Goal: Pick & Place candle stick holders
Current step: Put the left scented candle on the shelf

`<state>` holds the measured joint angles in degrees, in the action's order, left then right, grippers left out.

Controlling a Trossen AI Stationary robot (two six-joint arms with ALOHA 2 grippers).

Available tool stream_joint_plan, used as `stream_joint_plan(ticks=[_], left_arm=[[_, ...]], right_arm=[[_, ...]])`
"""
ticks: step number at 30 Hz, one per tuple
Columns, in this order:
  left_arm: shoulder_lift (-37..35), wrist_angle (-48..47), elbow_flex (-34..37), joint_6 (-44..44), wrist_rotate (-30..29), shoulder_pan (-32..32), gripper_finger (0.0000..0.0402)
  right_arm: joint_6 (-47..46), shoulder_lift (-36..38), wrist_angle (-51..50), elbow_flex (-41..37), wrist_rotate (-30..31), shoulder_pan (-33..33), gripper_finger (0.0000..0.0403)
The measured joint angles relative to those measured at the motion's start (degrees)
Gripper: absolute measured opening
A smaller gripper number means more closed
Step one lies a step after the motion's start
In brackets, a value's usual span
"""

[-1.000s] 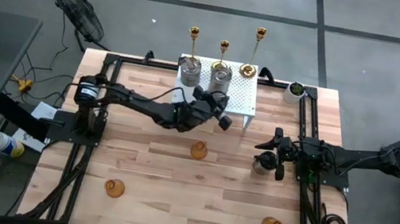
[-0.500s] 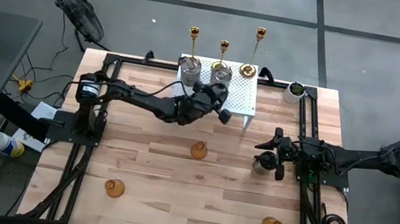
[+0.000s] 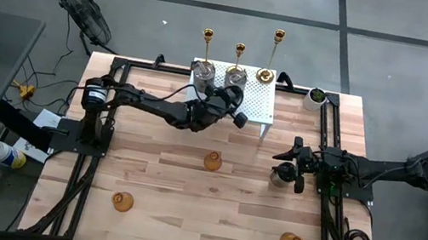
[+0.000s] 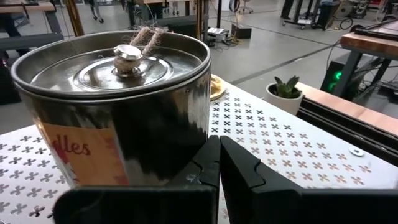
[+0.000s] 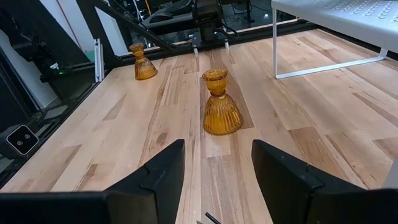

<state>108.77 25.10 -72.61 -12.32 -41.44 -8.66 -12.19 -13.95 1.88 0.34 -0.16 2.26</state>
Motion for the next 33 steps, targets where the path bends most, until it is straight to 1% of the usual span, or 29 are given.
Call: stream_joint_plan(ticks=[23,33], left_arm=[[0.02,0.07,-0.01,0.0,2.61,-1.92,0.0],[0.02,1.02,-0.1,0.03,6.45,-0.68,0.0]], right_arm=[[0.0,0.0,-0.01,0.0,0.0,-0.01,0.0179],[0.0,0.01,-0.01,0.0,0.0,-0.02,0.0179]])
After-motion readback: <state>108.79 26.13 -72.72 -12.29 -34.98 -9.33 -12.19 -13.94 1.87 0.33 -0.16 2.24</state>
